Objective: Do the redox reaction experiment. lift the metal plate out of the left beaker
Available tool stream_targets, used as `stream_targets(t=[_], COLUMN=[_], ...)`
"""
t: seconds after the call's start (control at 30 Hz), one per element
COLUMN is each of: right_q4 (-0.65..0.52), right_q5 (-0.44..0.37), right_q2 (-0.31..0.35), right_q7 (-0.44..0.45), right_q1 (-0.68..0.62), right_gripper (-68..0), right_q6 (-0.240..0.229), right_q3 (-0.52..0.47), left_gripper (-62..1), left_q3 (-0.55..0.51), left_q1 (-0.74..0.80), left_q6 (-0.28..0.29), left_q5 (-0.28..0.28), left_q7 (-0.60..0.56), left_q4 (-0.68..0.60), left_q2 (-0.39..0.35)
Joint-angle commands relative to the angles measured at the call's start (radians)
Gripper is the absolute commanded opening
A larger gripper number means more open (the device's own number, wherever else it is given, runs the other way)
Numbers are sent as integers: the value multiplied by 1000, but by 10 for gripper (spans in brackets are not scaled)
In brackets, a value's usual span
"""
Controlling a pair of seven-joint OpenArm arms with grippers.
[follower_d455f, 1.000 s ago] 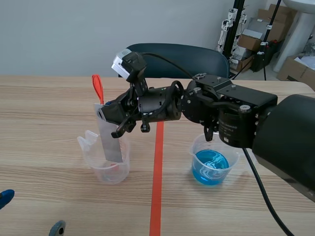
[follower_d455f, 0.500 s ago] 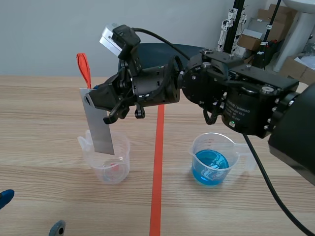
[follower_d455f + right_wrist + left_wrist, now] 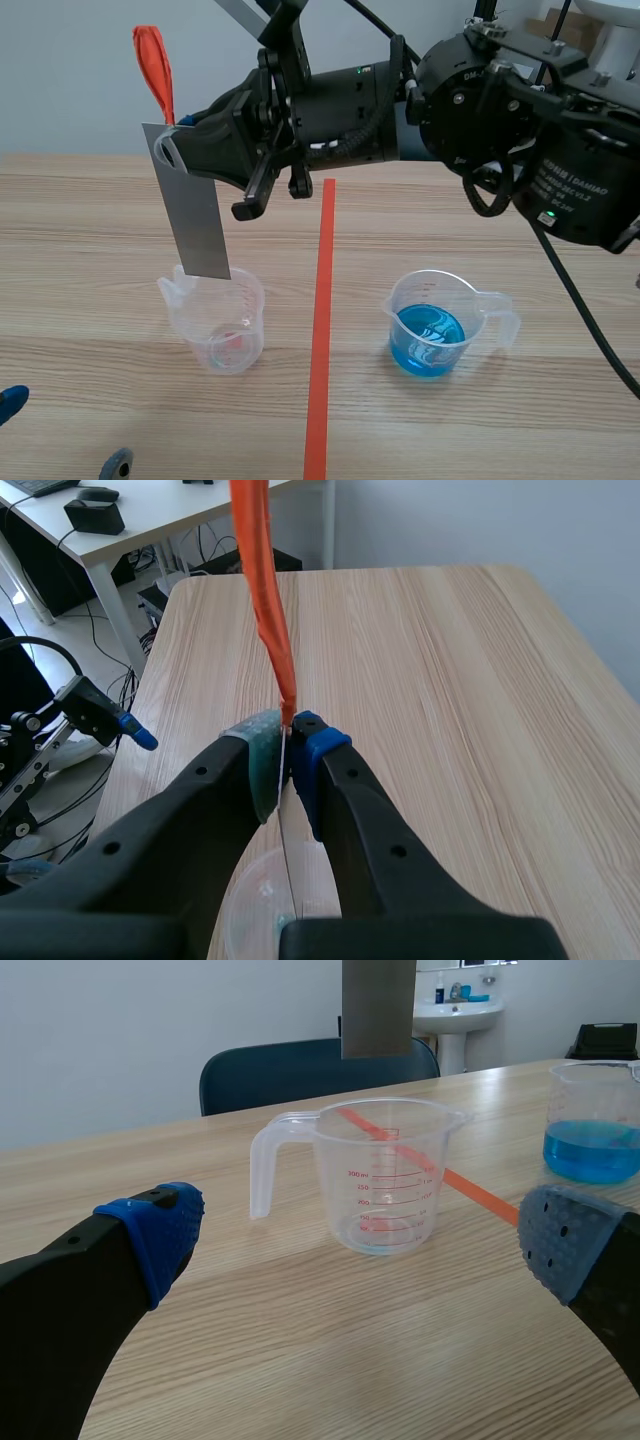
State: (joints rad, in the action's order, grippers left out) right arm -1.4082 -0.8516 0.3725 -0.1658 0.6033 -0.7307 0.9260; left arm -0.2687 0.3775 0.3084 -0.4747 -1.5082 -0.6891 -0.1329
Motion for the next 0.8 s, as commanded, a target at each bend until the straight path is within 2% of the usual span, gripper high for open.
stream_targets(t=[0.0, 0.27, 0.47, 0.77], right_q4=[-24, -80, -84, -84], right_q5=[-30, -45, -131, -266], right_q2=[18, 88, 121, 120], right_q7=[24, 84, 83, 32], right_q1=[23, 39, 81, 95], right_gripper=[-669, -669, -669, -669], right_q6=[-15, -15, -15, -15], right_q3=[-2, -2, -2, -2], left_gripper=[14, 14, 14, 14], left_q3=[-1, -1, -1, -1], left_q1=[10, 10, 9, 9], left_q6=[0, 0, 0, 0], left_q5=[6, 6, 6, 6], left_q7=[-46, -46, -46, -46], left_q4=[-3, -3, -3, -3], left_q2=[2, 2, 2, 2])
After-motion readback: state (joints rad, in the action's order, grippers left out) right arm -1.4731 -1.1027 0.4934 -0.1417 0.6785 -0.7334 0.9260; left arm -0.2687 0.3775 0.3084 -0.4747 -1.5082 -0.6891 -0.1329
